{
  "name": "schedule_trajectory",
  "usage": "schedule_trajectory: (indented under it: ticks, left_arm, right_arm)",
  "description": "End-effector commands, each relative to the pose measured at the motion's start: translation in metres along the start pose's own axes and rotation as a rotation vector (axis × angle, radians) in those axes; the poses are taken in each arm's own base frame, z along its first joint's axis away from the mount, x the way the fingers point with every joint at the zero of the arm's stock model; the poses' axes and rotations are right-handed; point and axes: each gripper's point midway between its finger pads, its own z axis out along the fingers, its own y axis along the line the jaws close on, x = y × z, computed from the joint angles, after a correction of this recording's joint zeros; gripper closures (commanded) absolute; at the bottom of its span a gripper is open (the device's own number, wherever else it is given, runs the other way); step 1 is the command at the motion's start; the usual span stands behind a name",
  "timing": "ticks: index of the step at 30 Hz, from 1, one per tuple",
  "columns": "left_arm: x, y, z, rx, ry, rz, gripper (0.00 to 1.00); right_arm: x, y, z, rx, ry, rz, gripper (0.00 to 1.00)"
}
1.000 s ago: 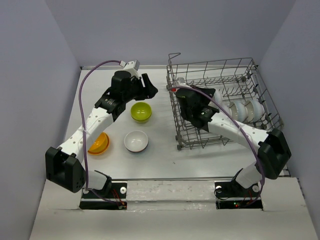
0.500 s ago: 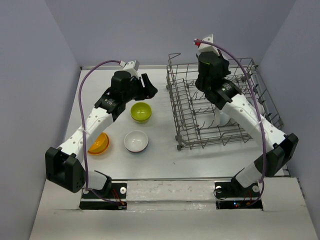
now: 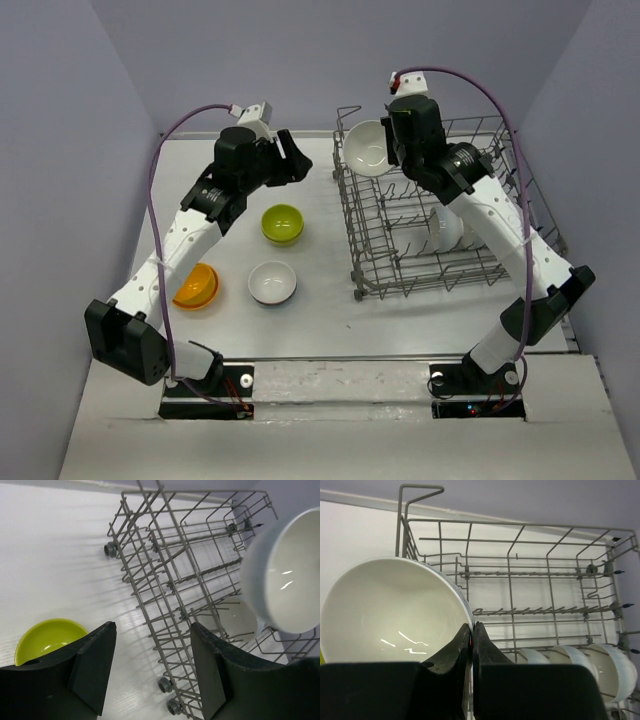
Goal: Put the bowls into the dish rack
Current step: Pass from the right arm to the left
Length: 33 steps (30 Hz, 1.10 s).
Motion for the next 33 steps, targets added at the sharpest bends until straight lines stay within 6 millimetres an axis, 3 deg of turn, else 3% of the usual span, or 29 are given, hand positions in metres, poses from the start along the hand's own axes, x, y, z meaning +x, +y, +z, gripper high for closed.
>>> schedule_trajectory:
  ticks: [1,3,4,10,15,20,27,33]
  left_arm:
    - [-0.067,-0.034,-0.025,0.057,-0.165,0.033,0.30]
    - [-0.071,-0.039,-0.020,0.052,-0.159,0.040,0.30]
    - [-0.084,-0.048,-0.023,0.062,-0.183,0.046,0.30]
    - [-0.085,-0.072,-0.010,0.035,-0.163,0.087,0.30]
    - [-0.072,-0.066,0.005,-0.050,-0.132,0.117,0.30]
    - [-0.064,-0.065,0.007,-0.087,-0.127,0.144,0.30]
    - [-0.045,-0.068,0.015,-0.086,-0.080,0.167,0.31]
    - [-0.037,-0.072,0.022,-0.082,-0.056,0.187,0.38]
  right_arm:
    - [-0.018,0.022,-0.010,-0.091,-0.044,0.137,0.99]
    - [-0.019,0.033,-0.014,-0.115,-0.047,0.136,0.99]
    - [-0.019,0.033,-0.014,-0.113,-0.046,0.137,0.99]
    - [-0.018,0.041,-0.014,-0.103,-0.043,0.140,0.99]
    - [-0.026,0.040,-0.022,-0.113,-0.063,0.162,0.99]
    - [-0.031,0.040,-0.025,-0.108,-0.077,0.155,0.99]
    - [-0.037,0.042,-0.025,-0.103,-0.090,0.140,0.99]
    - [-0.037,0.051,-0.017,-0.089,-0.085,0.108,0.99]
